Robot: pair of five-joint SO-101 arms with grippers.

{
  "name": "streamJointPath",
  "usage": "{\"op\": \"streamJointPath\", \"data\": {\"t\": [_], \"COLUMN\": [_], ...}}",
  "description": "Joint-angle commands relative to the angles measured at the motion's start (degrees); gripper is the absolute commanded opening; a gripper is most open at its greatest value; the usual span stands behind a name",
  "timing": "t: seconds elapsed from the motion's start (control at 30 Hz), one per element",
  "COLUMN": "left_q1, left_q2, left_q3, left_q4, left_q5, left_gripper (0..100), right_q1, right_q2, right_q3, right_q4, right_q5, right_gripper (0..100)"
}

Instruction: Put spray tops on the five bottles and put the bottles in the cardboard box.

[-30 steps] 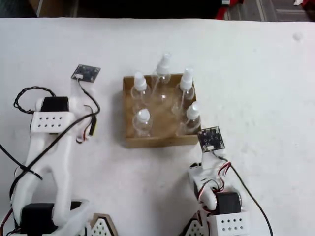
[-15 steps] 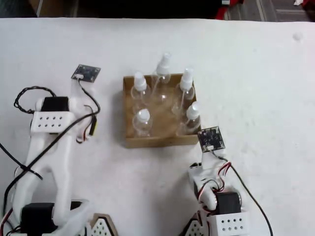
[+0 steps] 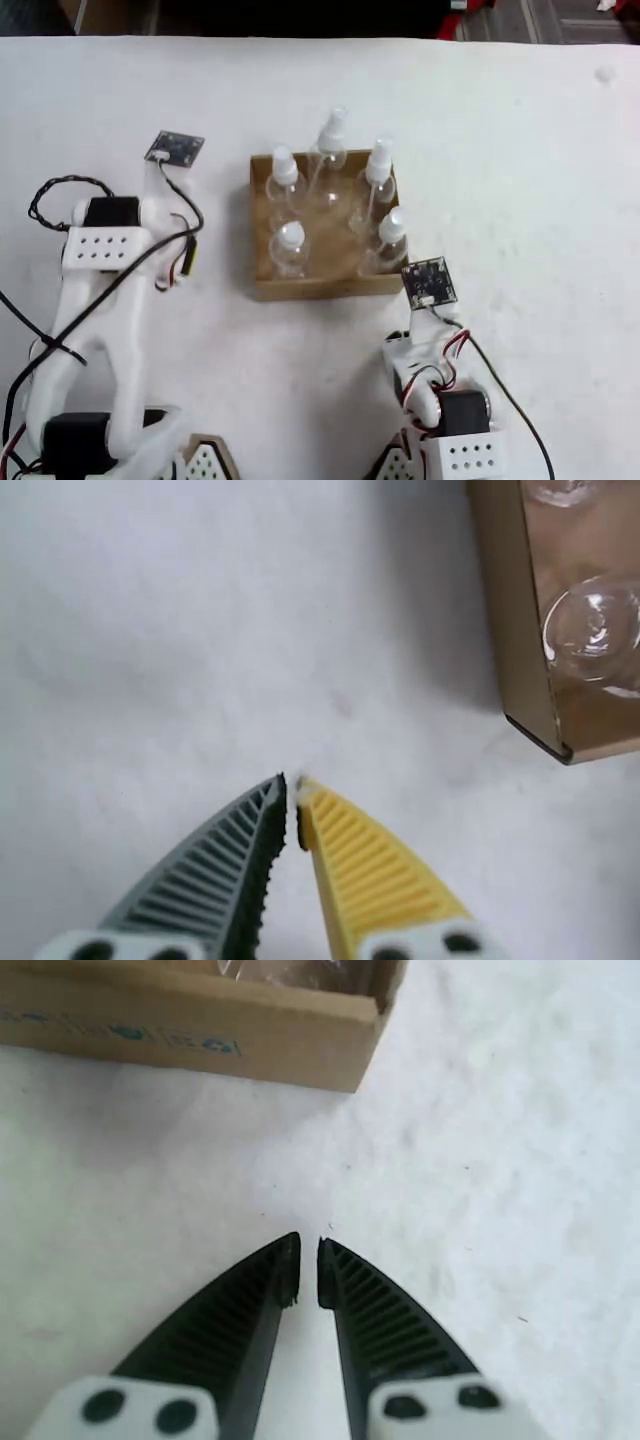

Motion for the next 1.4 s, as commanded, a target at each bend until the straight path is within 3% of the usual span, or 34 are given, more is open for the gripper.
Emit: {"op": "streamJointPath", "data": {"t": [0.0,0.17,0.53,0.67,0.8,1.0,1.37], "left_q1": [0.40,0.31,0.92,0.84,0.66,3.47,4.18], "left_q2": [0.04,-0.40,-0.92,-8.84,-21.67,-40.66,-59.12], "left_q3": [-0.26,-4.48,-17.32,-17.05,-9.32,11.16,38.77], "left_q4": [-2.20,-0.70,13.10,15.47,11.52,-3.25,-21.19], "left_q5": [0.70,0.70,0.26,0.26,0.18,0.70,0.79], "left_gripper": [2,2,2,2,2,2,2], "right_q1": [0.57,0.57,0.57,0.57,0.57,0.57,0.57], "right_q2": [-0.31,-0.31,-0.31,-0.31,-0.31,-0.31,-0.31], "right_q3": [0.53,0.53,0.53,0.53,0.53,0.53,0.53], "right_q4": [0.22,0.22,0.22,0.22,0.22,0.22,0.22], "right_q5": [0.53,0.53,0.53,0.53,0.53,0.53,0.53], "right_gripper": [2.1,2.1,2.1,2.1,2.1,2.1,2.1]}}
